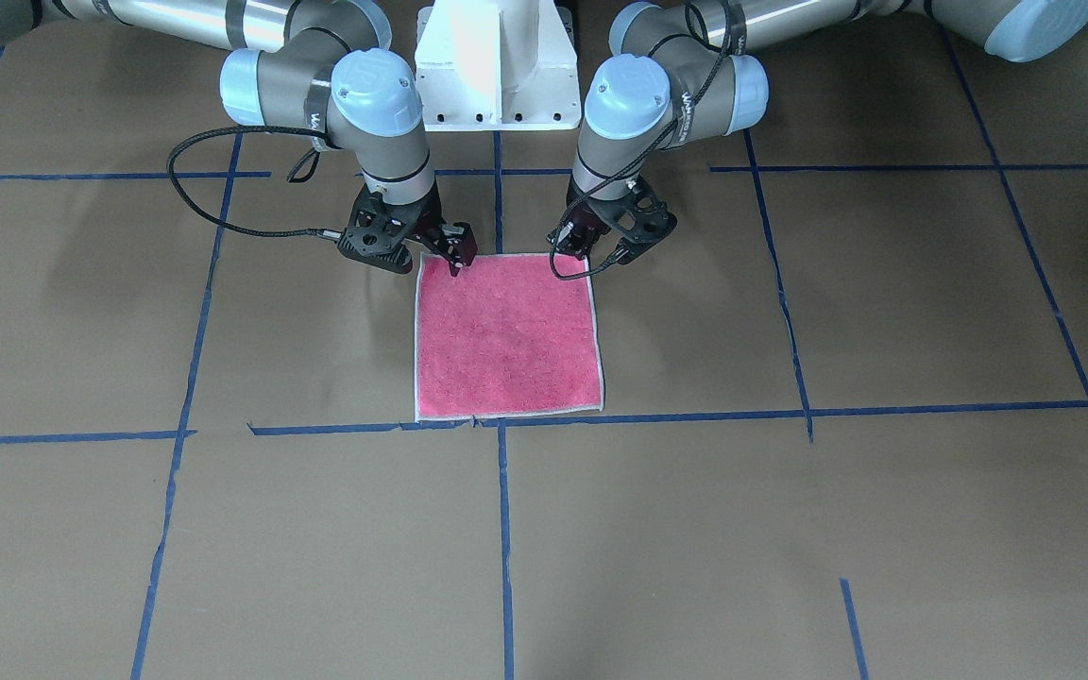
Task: Fold towel twice with both arms
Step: 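Pinch the near towel corners with both grippers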
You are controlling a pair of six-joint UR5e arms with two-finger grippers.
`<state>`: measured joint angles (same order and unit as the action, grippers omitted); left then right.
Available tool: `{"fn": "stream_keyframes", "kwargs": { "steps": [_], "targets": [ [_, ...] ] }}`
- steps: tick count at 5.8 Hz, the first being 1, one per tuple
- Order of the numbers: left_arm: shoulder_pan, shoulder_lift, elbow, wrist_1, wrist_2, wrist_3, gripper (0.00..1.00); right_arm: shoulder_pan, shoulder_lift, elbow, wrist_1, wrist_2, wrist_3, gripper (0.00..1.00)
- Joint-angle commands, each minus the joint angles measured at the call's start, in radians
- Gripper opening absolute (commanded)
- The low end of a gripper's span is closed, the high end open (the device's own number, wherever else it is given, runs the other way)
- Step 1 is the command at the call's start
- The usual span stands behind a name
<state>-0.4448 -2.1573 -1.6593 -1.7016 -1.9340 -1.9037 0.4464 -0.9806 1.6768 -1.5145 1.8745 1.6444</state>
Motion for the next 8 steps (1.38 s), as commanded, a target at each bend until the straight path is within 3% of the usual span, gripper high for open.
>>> {"fn": "stream_keyframes", "kwargs": {
  "steps": [1, 6, 8],
  "targets": [
    [0.0, -0.001, 0.0, -0.001, 0.0, 0.0, 0.04, 0.0, -0.001, 0.001, -0.001, 0.0, 0.0, 1.0],
    [-0.002, -0.004, -0.007, 0.0, 0.0, 0.0, 0.0, -0.005, -0.015, 0.0, 0.0, 0.002, 0.021, 1.0],
    [-0.003, -0.004, -0.007, 0.0, 0.0, 0.0, 0.0, -0.005, -0.016, 0.003, 0.0, 0.003, 0.023, 0.85]
  ]
}}
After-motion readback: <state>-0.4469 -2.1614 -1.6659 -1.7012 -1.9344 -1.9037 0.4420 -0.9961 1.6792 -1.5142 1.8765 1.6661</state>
